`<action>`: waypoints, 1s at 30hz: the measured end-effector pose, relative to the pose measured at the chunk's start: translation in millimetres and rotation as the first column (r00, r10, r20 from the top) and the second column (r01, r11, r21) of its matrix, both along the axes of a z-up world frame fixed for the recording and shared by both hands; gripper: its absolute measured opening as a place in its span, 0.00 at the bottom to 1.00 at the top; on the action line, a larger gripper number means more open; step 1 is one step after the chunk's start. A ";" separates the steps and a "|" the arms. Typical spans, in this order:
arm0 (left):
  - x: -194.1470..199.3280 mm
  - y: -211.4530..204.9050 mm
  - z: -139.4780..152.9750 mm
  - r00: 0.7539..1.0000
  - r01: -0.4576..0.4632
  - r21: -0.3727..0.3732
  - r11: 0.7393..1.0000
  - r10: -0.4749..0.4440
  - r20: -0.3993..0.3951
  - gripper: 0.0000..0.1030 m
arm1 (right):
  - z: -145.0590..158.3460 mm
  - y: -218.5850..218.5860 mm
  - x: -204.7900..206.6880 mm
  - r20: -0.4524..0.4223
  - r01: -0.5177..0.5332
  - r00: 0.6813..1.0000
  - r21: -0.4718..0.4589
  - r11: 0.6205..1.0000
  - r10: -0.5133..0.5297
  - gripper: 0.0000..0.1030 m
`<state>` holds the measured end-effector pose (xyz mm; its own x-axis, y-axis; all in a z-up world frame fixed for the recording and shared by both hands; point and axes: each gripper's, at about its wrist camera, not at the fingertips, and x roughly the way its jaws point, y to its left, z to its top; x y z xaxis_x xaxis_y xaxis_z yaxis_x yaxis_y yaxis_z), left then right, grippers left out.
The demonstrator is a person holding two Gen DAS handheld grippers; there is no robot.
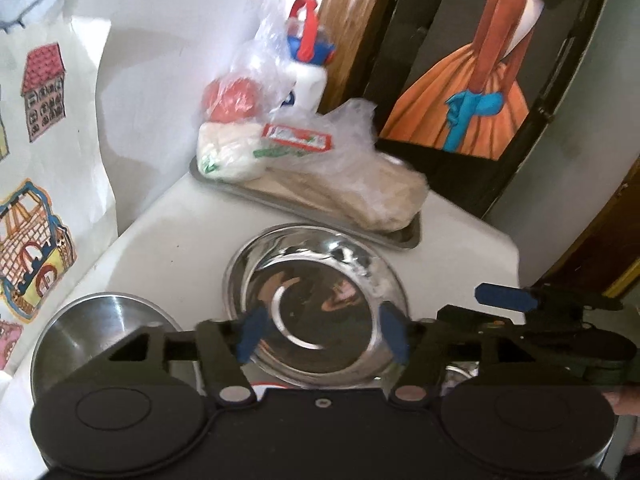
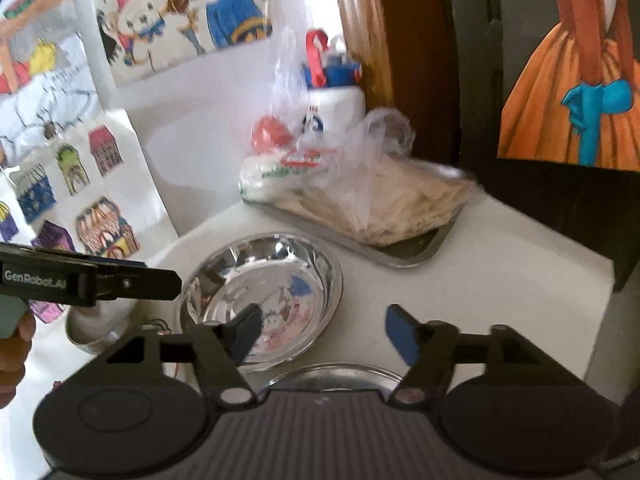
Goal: Organize plates and bowls
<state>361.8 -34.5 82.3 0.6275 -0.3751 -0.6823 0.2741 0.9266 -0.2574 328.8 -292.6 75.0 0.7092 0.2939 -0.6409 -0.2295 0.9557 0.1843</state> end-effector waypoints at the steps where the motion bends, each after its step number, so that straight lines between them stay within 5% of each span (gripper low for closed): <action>1: -6.3 -0.6 3.1 1.000 -0.002 -0.006 1.000 0.002 0.017 0.75 | 3.9 -2.1 -5.9 0.013 0.006 1.000 0.001 1.000 -0.006 0.80; 9: -54.1 -10.6 18.0 0.994 -0.007 -0.007 1.000 0.008 0.113 0.96 | 33.9 -14.9 -61.8 0.129 0.041 0.991 0.021 0.999 -0.043 0.97; 18: -114.6 -20.1 19.9 0.979 -0.009 0.004 1.000 0.008 0.204 0.99 | 42.9 -17.7 -133.1 0.264 0.066 0.963 -0.012 0.998 -0.060 1.00; 30: -188.6 -33.9 -9.8 0.957 -0.104 0.093 0.990 0.074 0.281 0.99 | 14.6 -17.3 -216.3 0.359 0.131 0.928 -0.067 0.989 -0.099 1.00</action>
<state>173.3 -68.5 72.5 0.8243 -0.2444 -0.5107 0.2361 0.9682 -0.0823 112.4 -309.8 89.6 0.9200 0.1505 -0.3620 -0.1518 0.9881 0.0251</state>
